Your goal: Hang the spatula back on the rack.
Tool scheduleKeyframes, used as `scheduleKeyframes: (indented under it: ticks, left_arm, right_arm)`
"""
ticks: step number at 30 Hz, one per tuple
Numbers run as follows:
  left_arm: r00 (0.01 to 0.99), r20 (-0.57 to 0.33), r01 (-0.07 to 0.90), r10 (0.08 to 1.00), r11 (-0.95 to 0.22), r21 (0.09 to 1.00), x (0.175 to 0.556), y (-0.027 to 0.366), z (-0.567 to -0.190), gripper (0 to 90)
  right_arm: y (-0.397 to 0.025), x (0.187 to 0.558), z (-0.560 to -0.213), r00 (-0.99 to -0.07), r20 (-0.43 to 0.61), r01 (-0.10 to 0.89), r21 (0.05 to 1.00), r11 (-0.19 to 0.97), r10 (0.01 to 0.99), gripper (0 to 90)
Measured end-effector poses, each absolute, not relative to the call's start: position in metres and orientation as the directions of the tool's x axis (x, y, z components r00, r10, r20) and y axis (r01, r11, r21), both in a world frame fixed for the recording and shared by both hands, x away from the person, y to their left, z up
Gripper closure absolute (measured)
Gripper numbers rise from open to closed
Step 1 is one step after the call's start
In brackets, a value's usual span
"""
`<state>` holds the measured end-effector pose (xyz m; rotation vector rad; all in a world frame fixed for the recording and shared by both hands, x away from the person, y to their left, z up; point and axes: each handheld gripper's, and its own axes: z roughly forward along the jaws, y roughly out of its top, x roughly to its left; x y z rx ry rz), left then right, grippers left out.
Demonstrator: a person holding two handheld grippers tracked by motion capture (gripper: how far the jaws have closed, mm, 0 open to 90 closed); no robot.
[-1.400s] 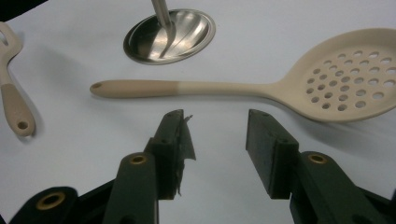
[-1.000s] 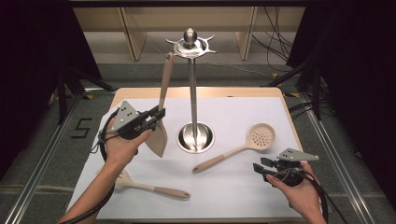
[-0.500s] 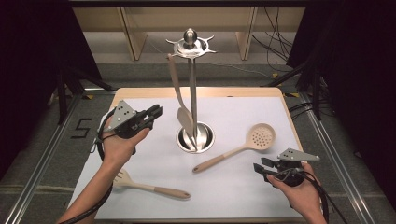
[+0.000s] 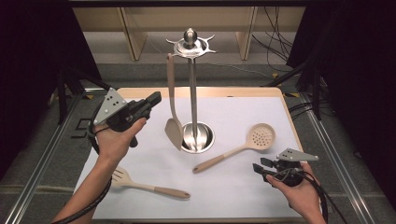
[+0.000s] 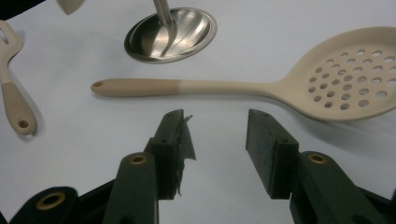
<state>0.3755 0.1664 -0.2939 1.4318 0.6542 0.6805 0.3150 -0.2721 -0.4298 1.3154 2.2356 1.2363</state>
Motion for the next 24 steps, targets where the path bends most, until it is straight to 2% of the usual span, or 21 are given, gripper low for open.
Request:
scheduleKeyframes:
  ticks: [14, 24]
  left_arm:
    - [0.661, 0.016, -0.084, 0.75, 0.052, 0.995, 0.393, 0.149, -0.248, 89.4]
    - [0.662, 0.027, -0.105, 0.749, 0.057, 0.993, 0.398, 0.142, -0.236, 89.4]
  right_arm:
    - [-0.273, 0.316, -0.43, -0.555, 0.175, 0.58, 0.782, 0.228, 0.813, 57.8]
    - [-0.273, 0.316, -0.43, -0.556, 0.176, 0.58, 0.782, 0.228, 0.812, 57.9]
